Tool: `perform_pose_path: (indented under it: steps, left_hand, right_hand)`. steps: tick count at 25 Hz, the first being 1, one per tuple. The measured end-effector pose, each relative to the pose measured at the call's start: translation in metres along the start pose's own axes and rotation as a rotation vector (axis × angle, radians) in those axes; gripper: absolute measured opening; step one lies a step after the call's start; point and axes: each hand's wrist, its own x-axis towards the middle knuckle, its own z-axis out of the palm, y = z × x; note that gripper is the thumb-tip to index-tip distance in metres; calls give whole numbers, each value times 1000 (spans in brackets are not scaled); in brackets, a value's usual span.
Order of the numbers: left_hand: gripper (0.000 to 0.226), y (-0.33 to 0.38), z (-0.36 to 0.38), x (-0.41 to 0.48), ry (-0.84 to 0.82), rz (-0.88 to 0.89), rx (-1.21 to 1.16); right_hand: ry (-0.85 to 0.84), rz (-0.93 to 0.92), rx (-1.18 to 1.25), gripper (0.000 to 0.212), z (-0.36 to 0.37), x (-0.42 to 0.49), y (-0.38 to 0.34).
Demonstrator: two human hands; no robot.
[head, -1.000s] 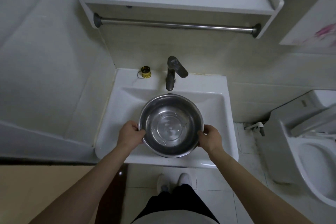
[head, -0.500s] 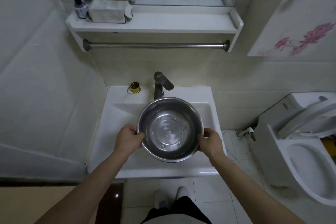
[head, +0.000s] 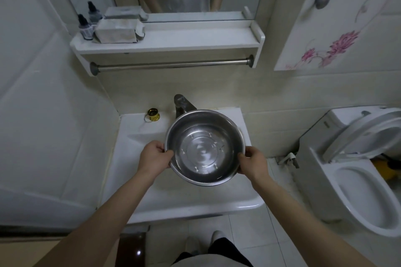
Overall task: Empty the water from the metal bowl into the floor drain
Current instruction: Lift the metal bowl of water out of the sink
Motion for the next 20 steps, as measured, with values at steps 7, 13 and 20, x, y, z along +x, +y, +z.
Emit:
perform_pose_path:
  steps: [7, 13, 20]
  left_hand:
    - [9, 17, 11, 0, -30, 31, -9]
    - [12, 29, 29, -9, -77, 51, -22]
    - [10, 53, 63, -29, -149, 85, -10]
  right_hand:
    - [33, 7, 34, 24, -21, -5, -8]
    - [142, 46, 33, 15, -41, -10, -3]
    - [221, 70, 50, 19, -81, -10, 9]
